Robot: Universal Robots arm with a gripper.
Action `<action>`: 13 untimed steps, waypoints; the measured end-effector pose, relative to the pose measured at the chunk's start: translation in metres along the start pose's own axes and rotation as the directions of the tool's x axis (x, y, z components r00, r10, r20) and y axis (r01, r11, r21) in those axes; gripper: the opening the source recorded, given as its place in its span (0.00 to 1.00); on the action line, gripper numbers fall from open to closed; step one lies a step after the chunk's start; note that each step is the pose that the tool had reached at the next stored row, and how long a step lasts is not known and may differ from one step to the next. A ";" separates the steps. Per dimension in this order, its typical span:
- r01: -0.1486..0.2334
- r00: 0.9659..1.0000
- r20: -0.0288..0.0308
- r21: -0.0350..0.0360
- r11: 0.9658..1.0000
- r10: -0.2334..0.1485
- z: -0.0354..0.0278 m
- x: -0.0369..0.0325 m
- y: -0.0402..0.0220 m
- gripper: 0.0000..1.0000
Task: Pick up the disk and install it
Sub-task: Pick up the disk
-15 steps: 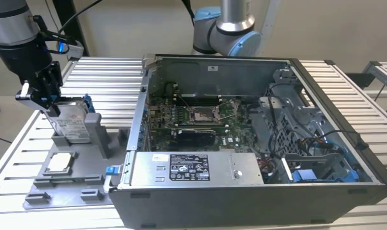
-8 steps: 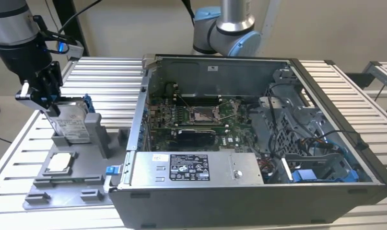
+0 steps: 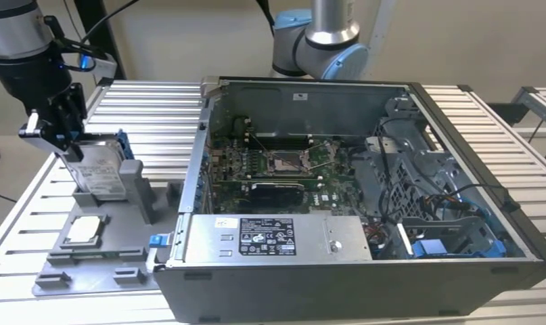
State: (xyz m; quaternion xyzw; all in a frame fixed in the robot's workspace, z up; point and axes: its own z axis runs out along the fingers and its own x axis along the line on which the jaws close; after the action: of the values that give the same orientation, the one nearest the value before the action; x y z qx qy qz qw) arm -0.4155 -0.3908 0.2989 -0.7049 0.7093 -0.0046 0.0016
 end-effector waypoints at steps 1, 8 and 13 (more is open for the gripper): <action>0.000 1.000 0.000 0.000 1.000 0.000 -0.0011 0.0000 0.0000 0.00; 0.000 1.000 0.000 0.000 1.000 0.000 -0.0099 0.0000 -0.0001 0.00; 0.000 1.000 0.000 0.000 1.000 0.000 -0.0173 0.0001 -0.0001 0.00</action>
State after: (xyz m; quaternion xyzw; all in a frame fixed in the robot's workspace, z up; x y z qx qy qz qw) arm -0.4155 -0.3908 0.3162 -0.7049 0.7093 -0.0046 0.0017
